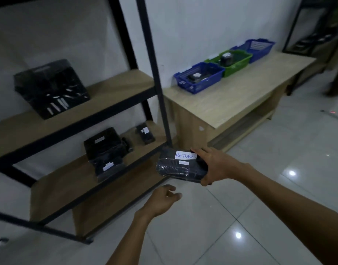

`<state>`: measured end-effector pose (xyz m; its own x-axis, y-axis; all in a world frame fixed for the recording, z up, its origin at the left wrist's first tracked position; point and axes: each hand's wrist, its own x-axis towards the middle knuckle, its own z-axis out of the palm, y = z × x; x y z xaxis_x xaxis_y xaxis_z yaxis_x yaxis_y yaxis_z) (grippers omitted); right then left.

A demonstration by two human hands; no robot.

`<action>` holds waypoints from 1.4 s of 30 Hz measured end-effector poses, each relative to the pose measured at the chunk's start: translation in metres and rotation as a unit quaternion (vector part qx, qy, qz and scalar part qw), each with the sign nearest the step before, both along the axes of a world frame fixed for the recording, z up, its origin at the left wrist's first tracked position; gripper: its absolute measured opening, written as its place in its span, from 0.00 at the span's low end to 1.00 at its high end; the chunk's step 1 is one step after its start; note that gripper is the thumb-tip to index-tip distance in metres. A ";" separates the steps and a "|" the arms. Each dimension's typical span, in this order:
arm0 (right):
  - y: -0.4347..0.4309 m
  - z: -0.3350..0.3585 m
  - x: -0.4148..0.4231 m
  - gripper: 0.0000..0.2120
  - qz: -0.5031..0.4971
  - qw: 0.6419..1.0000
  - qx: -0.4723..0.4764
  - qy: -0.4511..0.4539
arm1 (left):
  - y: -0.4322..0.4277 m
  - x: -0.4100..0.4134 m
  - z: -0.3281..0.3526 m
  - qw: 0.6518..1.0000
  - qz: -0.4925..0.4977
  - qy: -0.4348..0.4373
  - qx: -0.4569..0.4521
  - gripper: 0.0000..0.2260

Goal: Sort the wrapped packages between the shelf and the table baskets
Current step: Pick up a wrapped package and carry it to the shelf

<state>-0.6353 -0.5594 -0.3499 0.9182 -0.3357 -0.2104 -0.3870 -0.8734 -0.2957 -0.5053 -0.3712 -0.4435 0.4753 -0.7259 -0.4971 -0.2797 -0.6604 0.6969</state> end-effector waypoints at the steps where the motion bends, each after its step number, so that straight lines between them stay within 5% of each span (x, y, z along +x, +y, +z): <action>1: -0.007 0.002 -0.011 0.53 -0.013 1.000 -0.005 0.001 | -0.010 -0.005 0.002 1.000 -0.009 0.001 -0.006 0.22; 7: -0.060 0.011 -0.078 0.51 -0.088 0.996 0.003 -0.021 | -0.072 -0.039 0.021 0.996 -0.078 -0.041 -0.034 0.18; 26: -0.373 0.042 -0.243 0.53 -0.140 0.988 -0.007 -0.057 | -0.368 -0.176 0.058 0.992 -0.032 -0.028 -0.123 0.16; 42: -0.684 0.022 -0.206 0.53 -0.184 0.983 0.011 -0.008 | -0.692 -0.125 0.060 0.986 -0.099 -0.071 -0.117 0.18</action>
